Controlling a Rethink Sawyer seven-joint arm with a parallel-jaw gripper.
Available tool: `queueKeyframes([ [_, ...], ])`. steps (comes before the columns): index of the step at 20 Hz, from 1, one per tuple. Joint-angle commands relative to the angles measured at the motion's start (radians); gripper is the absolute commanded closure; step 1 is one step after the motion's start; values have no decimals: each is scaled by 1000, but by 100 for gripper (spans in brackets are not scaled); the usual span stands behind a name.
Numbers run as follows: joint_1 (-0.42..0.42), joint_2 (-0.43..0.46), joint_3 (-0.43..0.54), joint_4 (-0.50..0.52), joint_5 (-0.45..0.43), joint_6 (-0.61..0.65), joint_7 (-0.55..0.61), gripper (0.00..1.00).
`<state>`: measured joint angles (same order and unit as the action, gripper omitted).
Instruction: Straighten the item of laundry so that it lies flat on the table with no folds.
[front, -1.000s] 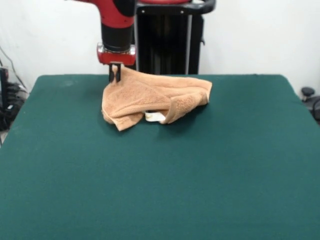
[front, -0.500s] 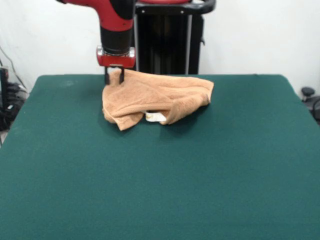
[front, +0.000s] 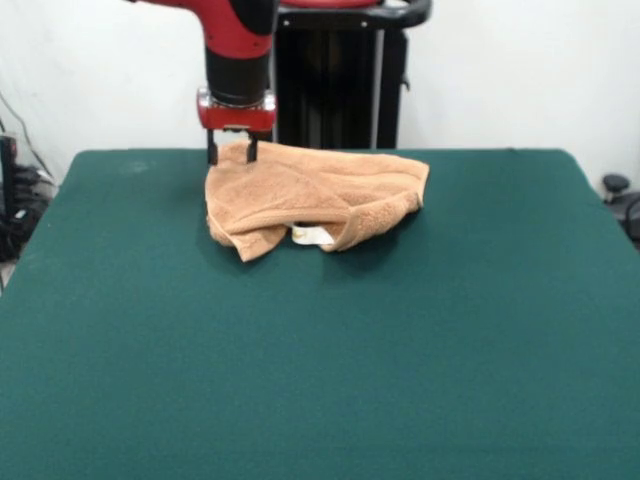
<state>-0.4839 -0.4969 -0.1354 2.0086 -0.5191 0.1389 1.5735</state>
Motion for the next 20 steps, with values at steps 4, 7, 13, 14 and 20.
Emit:
queueKeyframes([
  [4,135,-216,118,6,151,279,119,0],
  [7,183,-266,95,20,187,310,156,0],
  [13,244,-298,97,63,276,299,232,0],
  [14,251,-273,102,68,291,260,251,0],
  [20,321,-110,110,54,397,55,332,0],
])
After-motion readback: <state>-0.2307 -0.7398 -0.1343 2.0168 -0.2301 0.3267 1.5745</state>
